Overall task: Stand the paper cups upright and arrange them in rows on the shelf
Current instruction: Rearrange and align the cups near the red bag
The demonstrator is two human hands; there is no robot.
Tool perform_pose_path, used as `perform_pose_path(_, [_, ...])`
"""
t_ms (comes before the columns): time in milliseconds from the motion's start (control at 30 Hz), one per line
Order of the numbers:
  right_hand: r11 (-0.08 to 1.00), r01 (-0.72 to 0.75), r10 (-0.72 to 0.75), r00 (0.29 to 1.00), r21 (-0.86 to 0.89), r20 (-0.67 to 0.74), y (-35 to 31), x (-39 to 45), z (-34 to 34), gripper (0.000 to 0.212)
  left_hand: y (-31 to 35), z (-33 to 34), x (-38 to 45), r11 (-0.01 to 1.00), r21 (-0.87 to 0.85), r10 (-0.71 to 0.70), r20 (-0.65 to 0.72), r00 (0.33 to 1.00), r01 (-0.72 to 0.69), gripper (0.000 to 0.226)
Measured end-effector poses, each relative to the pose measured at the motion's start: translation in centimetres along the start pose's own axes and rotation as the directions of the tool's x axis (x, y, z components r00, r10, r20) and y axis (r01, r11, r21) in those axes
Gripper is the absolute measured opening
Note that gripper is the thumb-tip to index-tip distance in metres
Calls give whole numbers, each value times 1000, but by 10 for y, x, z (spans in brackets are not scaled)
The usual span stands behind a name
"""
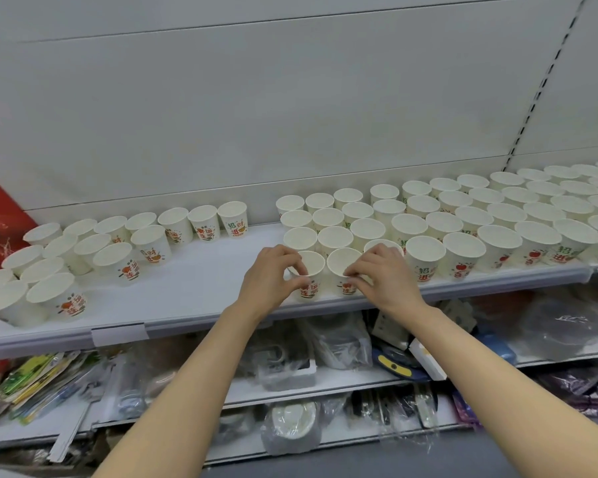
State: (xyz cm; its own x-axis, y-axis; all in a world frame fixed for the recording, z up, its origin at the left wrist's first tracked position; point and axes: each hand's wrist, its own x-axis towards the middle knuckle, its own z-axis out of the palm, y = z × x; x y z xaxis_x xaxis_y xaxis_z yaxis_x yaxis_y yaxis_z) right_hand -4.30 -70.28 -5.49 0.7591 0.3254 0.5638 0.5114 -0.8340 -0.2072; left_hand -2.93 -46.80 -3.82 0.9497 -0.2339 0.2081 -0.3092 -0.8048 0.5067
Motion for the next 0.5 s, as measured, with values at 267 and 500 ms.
perform_pose_path(267, [999, 28, -21, 989, 47, -146, -17, 12, 4, 18, -9, -12, -14, 1000, -24, -16, -68, 998, 14, 43])
perform_pose_path(500, [986, 132, -106, 967, 103, -231, -73, 40, 42, 18, -70, -40, -29, 986, 71, -133, -204, 970, 150, 26])
